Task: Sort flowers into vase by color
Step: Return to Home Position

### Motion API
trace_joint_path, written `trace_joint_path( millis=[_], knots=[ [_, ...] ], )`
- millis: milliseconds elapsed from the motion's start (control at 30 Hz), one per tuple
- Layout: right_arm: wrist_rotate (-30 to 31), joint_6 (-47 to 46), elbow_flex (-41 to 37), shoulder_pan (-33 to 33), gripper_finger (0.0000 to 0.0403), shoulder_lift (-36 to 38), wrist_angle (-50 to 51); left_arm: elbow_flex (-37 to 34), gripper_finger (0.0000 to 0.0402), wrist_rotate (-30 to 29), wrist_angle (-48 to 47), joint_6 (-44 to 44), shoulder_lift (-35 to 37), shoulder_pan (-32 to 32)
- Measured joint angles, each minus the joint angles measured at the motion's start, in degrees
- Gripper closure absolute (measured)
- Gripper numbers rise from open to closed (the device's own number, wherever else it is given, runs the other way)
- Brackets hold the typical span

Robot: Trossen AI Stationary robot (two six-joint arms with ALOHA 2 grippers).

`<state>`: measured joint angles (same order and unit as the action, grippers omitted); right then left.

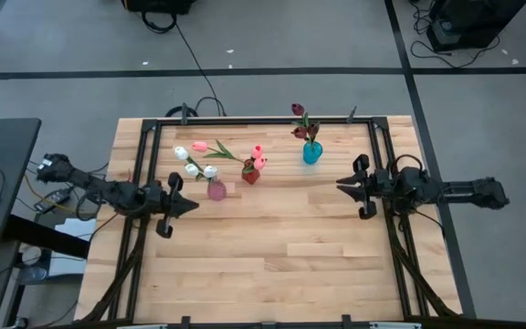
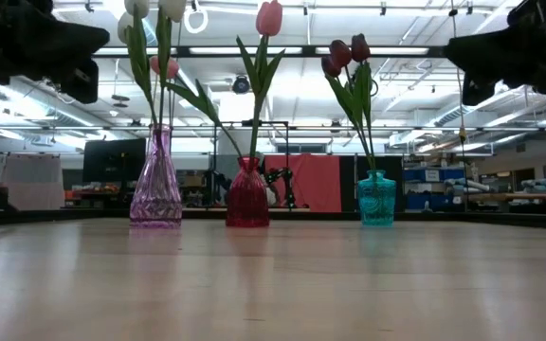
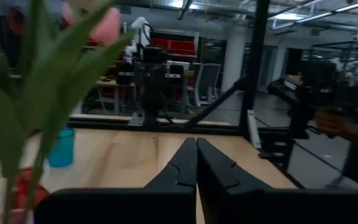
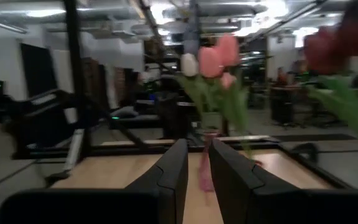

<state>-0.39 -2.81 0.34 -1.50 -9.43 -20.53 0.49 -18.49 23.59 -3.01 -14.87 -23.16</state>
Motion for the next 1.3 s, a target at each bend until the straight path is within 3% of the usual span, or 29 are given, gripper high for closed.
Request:
trace_joint_path(
  millis=[233, 400, 533, 833, 967, 1133, 1300],
  knots=[
    [-11.26, -2.59, 0.00, -14.02, 0.0323, -0.02, 0.02, -0.02, 0.0392, 5.61, -0.52, -0.88, 0.00, 7.62],
    [-19.93, -6.35, 0.00, -23.82, 0.0324, -0.02, 0.05, -0.02, 0.0392, 5.03, -5.69, -3.69, -0.01, 10.07],
    [-24.97, -7.99, 0.00, -27.20, 0.0325, -0.02, 1.13, -0.02, 0.0392, 2.48, -10.38, -7.57, -0.07, 10.08],
    [-15.41, -11.19, 0.00, -27.47, 0.0325, -0.02, 2.33, -0.04, 0.0391, 1.43, -8.34, -7.84, -0.07, 9.97],
    [-15.29, -10.71, 0.00, -27.47, 0.0324, -0.02, 2.32, -0.04, 0.0390, 1.29, -8.40, -8.63, -0.07, 9.97],
    [-15.29, -10.64, 0.00, -27.47, 0.0324, -0.02, 2.31, -0.04, 0.0390, 1.50, -8.04, -16.76, -0.07, 9.95],
    [-15.29, -10.58, 0.00, -27.47, 0.0324, -0.02, 2.31, -0.04, 0.0390, 1.52, -8.12, -16.91, -0.07, 9.95]
  ],
)
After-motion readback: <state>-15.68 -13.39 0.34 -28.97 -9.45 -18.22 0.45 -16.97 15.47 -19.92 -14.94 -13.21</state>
